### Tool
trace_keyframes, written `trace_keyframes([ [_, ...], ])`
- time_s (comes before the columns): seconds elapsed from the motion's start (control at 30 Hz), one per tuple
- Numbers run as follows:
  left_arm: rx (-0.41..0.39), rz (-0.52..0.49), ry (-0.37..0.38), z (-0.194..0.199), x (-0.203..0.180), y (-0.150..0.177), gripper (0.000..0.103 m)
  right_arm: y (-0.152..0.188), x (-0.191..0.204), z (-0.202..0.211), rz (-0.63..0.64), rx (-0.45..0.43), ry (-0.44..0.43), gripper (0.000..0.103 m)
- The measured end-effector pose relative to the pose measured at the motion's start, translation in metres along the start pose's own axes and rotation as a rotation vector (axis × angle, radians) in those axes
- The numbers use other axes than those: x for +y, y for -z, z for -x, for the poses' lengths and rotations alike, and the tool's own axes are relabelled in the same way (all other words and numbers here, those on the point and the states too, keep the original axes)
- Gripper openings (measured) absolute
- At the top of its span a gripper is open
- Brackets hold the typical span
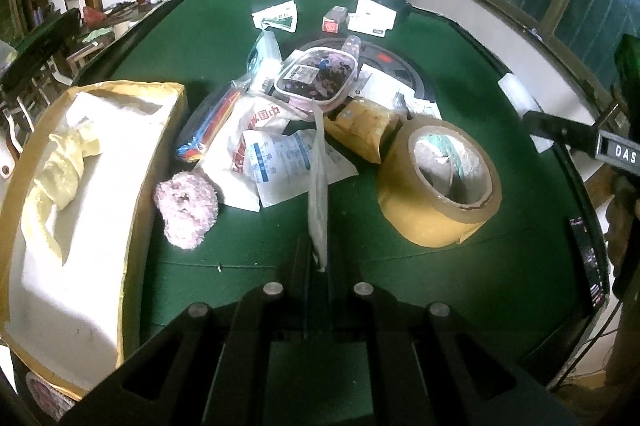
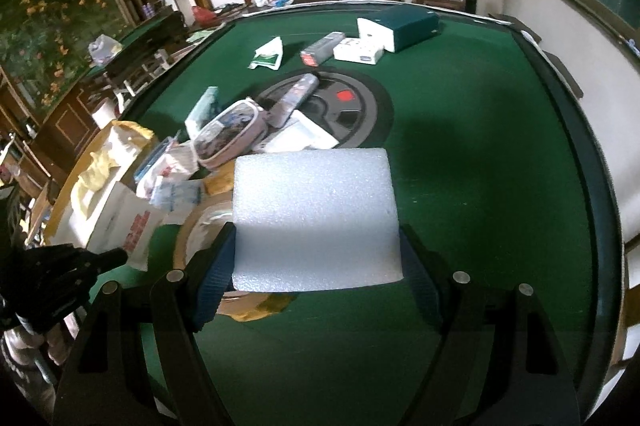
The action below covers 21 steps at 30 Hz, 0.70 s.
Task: Organize soft objects
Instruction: 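Lift the white foam square with the right gripper and carry it over the box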
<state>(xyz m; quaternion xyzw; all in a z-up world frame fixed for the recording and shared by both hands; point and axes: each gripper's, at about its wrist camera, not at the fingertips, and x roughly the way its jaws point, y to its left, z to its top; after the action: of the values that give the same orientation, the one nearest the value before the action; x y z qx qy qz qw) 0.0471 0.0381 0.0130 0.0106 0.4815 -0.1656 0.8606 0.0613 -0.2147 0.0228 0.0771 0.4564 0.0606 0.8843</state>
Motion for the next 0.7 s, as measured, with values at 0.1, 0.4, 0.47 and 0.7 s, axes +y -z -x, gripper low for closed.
trace_keyframes([
  [0.1,-0.007,0.007,-0.001,0.005,0.002,0.001,0.004,0.002,0.007,0.001,0.012,0.0,-0.019,0.078],
  [0.4,-0.05,0.035,-0.016,0.03,0.02,-0.003,0.003,-0.001,0.032,-0.001,0.057,0.001,-0.056,0.078],
  [0.47,-0.061,0.044,-0.023,0.036,0.026,-0.004,0.003,-0.001,0.04,-0.002,0.071,0.003,-0.064,0.079],
  [0.7,-0.07,0.075,-0.041,0.046,0.047,0.0,0.004,-0.004,0.068,-0.006,0.116,0.007,-0.097,0.079],
])
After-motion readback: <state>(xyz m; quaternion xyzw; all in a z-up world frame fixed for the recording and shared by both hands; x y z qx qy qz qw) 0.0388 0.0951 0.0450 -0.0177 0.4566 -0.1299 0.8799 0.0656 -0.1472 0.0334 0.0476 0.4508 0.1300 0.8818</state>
